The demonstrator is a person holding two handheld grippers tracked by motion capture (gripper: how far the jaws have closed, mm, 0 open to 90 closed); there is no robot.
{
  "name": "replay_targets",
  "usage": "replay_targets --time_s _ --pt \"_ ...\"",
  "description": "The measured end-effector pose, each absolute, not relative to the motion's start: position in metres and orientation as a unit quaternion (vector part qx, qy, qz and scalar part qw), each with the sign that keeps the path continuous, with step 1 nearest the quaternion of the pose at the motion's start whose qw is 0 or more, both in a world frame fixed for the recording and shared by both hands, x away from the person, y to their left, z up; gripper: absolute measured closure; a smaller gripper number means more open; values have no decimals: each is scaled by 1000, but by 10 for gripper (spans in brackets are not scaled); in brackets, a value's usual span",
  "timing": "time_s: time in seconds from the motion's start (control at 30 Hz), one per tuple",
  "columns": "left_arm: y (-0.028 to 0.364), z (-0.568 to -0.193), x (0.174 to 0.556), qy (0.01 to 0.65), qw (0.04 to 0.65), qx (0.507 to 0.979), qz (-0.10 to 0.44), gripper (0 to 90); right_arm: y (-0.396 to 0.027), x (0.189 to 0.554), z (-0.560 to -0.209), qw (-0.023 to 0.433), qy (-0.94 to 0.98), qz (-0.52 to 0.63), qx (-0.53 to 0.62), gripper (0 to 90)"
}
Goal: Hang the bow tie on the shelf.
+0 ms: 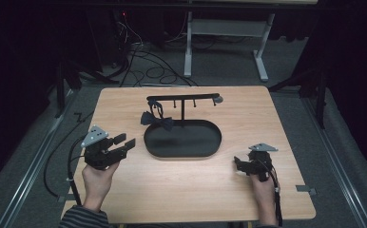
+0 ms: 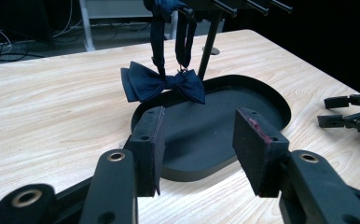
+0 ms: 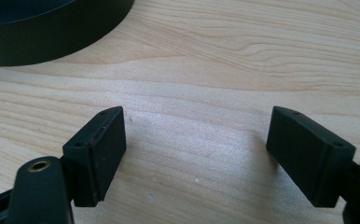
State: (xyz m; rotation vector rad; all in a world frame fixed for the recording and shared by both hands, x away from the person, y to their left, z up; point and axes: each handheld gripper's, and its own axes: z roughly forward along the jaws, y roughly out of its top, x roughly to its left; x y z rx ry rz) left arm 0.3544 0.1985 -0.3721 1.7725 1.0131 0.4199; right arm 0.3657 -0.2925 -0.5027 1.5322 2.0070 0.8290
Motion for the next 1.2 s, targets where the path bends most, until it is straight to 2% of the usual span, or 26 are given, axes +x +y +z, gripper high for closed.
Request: replay_targets --time_s 1.2 --pt "212 -405 341 451 501 726 139 502 -292 366 -503 240 733 303 559 210"
